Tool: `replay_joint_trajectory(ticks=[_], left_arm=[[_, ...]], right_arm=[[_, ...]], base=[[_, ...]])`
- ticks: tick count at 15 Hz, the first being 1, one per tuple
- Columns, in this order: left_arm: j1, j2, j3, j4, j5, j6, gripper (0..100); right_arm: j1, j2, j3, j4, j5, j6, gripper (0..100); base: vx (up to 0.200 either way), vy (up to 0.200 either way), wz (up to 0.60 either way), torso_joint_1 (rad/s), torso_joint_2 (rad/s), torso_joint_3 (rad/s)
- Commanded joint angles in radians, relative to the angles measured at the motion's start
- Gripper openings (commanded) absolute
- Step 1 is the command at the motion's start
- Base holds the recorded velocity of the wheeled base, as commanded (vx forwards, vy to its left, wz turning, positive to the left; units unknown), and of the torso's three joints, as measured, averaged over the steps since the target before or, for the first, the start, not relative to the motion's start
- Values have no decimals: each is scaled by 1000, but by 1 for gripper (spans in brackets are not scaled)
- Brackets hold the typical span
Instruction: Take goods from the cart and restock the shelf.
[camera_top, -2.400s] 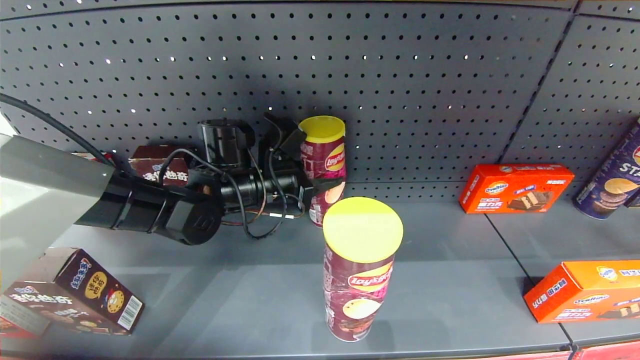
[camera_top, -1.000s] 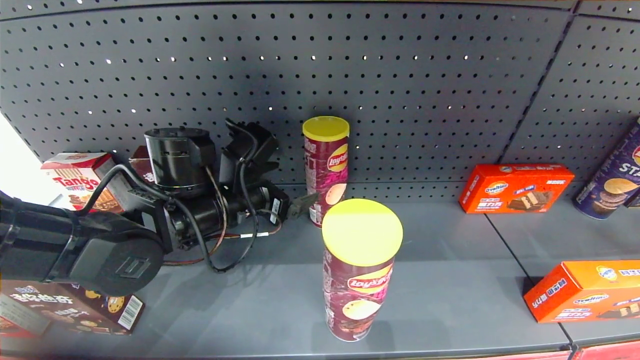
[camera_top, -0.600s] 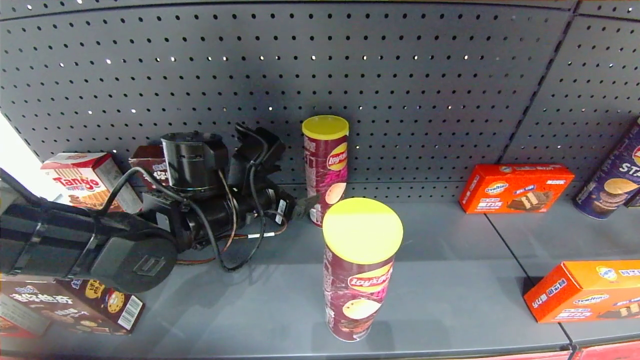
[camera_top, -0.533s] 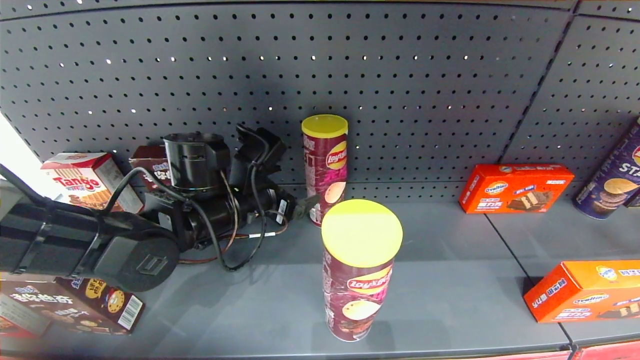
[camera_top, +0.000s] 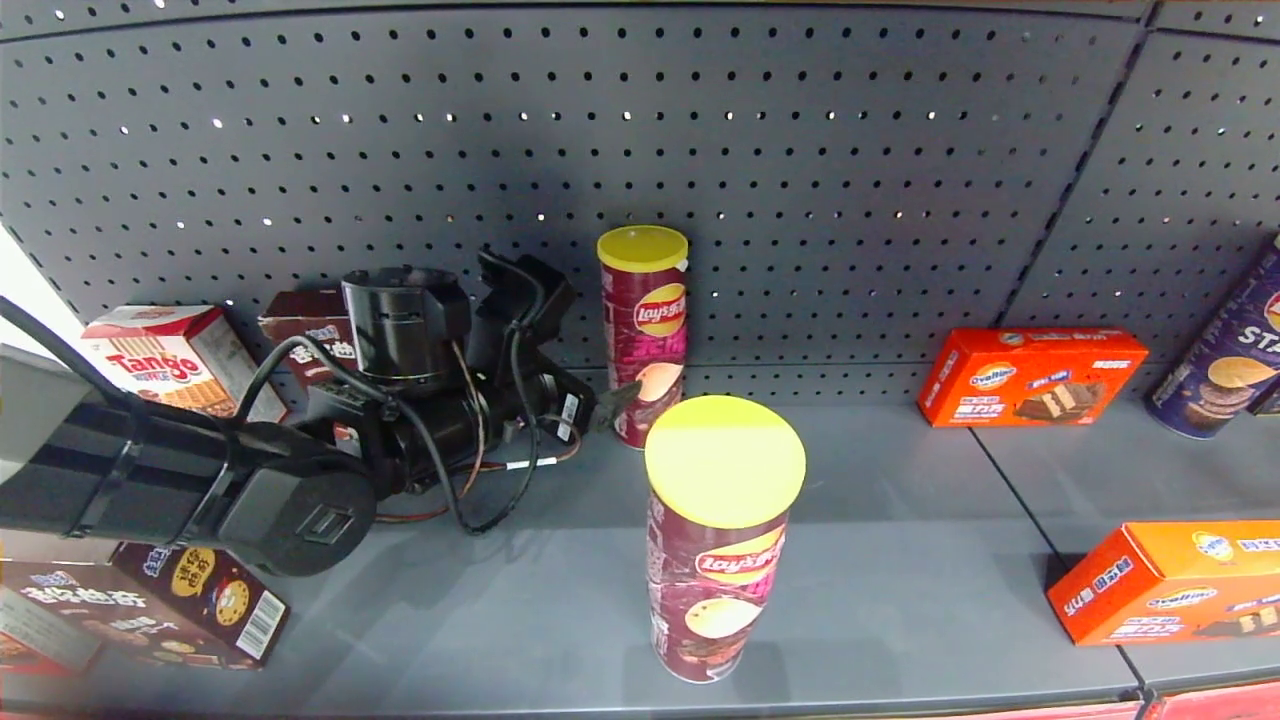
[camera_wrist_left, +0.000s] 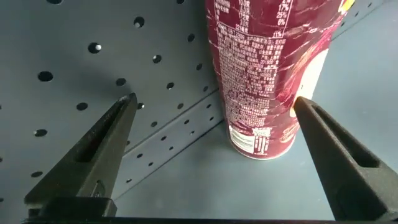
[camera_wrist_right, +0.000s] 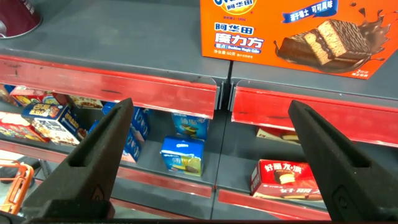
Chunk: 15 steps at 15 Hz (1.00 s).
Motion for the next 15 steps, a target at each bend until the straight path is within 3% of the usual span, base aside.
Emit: replay_joint_trajectory(ticks=[1, 10, 15], left_arm=[[5, 2, 4, 1, 2, 0, 100], [11, -1, 22, 0, 56, 0, 100], [11, -72, 96, 0, 60, -2, 100]], right_arm=[[0, 1, 0, 0, 0, 0, 100], [-1, 1, 0, 0, 0, 0, 100], [0, 1, 0, 0, 0, 0, 100]], base=[[0, 0, 0, 0, 0, 0], [0, 0, 0, 0, 0, 0], [0, 0, 0, 0, 0, 0]])
